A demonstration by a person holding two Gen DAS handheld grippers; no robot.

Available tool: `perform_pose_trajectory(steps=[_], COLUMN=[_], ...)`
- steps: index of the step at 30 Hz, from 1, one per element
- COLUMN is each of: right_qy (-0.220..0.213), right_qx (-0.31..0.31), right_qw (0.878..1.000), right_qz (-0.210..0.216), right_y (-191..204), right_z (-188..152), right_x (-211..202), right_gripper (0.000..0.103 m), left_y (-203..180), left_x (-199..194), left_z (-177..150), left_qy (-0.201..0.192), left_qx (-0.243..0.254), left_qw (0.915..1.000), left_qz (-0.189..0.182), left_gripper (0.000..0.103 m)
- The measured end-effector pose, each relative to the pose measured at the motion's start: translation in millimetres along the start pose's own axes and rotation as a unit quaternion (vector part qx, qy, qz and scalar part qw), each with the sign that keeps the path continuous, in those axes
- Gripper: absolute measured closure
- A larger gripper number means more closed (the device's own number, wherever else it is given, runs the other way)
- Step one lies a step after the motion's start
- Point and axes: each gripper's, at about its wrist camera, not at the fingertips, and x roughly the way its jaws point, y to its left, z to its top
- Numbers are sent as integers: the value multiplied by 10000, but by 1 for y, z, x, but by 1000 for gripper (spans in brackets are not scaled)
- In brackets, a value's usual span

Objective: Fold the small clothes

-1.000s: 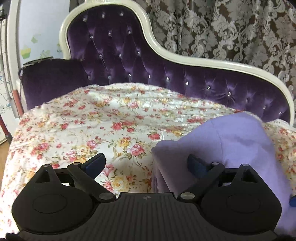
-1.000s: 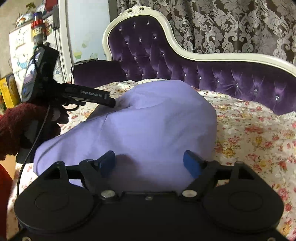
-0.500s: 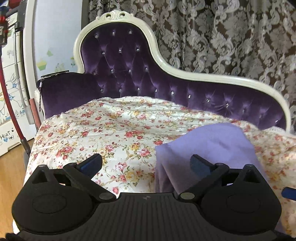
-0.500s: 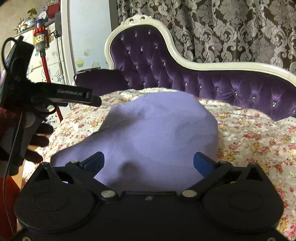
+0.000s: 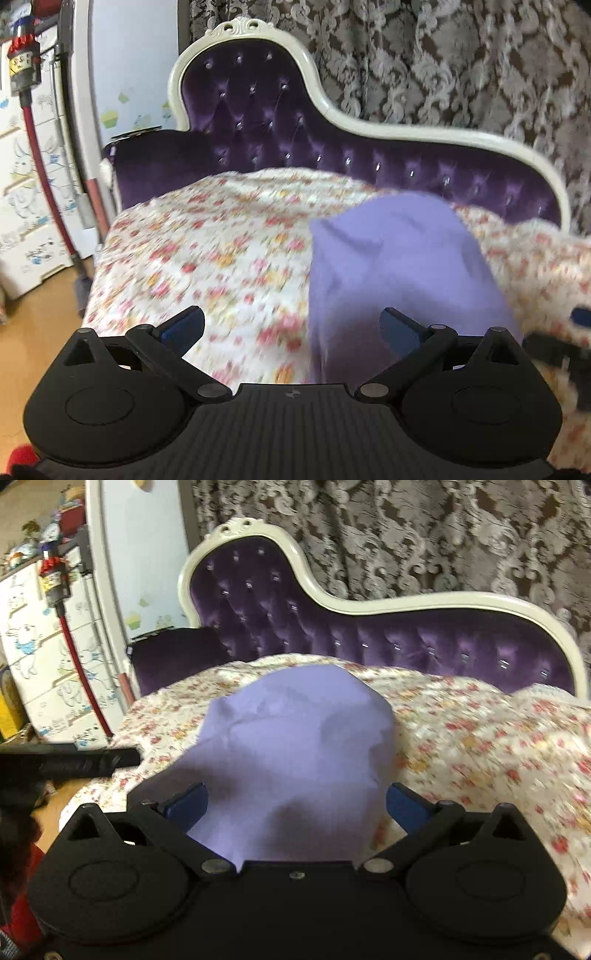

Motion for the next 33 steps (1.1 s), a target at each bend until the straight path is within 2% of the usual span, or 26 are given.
perform_pose_trajectory(steps=[3,9,17,33], right_qy=[65,137,122,172], right_qx=[23,113,107,245], right_qw=[9998,9993,9984,9986], right_qz=[-198,-343,-542,-444], right_y=[0,-4,-9,-10], right_z=[-5,-16,-24,-29], right_x=[-8,-24,-41,-40], right_gripper=[0,0,0,0], left_y=[-4,-7,-16,-27], left_x=[-13,-31,-37,-34], left_z=[-15,-33,-46,-50], left_qy=[78,293,476,728], left_qx=[6,-42,-83,-51], left_qw=[9999,9995,9988,9971], left_qz=[92,-95,-85,-193], left_gripper=[0,1,1,1])
